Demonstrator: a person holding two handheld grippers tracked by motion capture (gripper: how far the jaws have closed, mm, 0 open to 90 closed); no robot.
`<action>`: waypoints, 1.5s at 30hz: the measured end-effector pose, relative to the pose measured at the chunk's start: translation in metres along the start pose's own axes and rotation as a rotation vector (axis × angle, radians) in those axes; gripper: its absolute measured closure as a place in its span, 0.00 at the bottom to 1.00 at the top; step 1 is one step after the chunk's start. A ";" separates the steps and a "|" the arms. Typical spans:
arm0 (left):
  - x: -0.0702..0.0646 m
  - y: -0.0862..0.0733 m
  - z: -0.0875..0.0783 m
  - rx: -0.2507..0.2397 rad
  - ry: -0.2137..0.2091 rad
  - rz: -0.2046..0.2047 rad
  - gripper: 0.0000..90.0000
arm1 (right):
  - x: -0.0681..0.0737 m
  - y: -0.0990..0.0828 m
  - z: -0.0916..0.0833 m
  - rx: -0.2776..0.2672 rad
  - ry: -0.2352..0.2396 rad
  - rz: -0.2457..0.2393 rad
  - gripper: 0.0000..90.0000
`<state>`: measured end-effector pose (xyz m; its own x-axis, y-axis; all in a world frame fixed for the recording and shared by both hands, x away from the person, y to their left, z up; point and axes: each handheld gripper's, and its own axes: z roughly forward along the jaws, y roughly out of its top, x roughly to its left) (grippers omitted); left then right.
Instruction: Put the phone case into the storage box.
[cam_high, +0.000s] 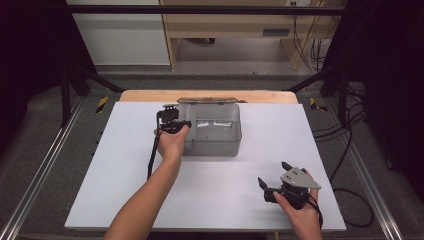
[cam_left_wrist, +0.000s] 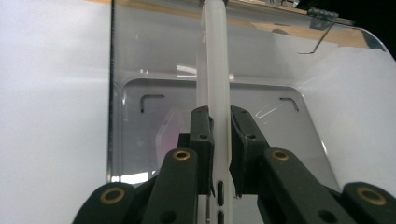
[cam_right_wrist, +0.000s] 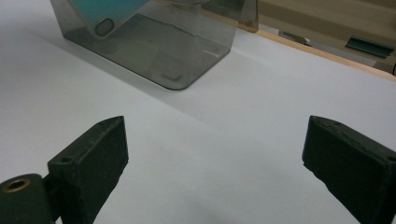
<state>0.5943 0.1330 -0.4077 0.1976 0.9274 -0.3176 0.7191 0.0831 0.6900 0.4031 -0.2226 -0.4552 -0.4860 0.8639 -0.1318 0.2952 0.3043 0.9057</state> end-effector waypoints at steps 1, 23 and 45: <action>0.001 0.000 0.000 0.001 0.003 0.002 0.89 | 0.000 0.000 0.000 0.001 0.000 -0.001 0.08; 0.007 0.003 0.004 0.016 0.019 -0.012 0.89 | 0.001 -0.002 0.003 0.032 0.016 0.005 0.08; 0.006 0.006 0.002 0.040 0.062 0.044 0.88 | 0.004 -0.004 0.007 0.063 0.042 0.005 0.08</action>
<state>0.6016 0.1379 -0.4068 0.1886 0.9508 -0.2460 0.7372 0.0284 0.6751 0.4059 -0.2173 -0.4626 -0.5184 0.8481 -0.1093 0.3479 0.3259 0.8791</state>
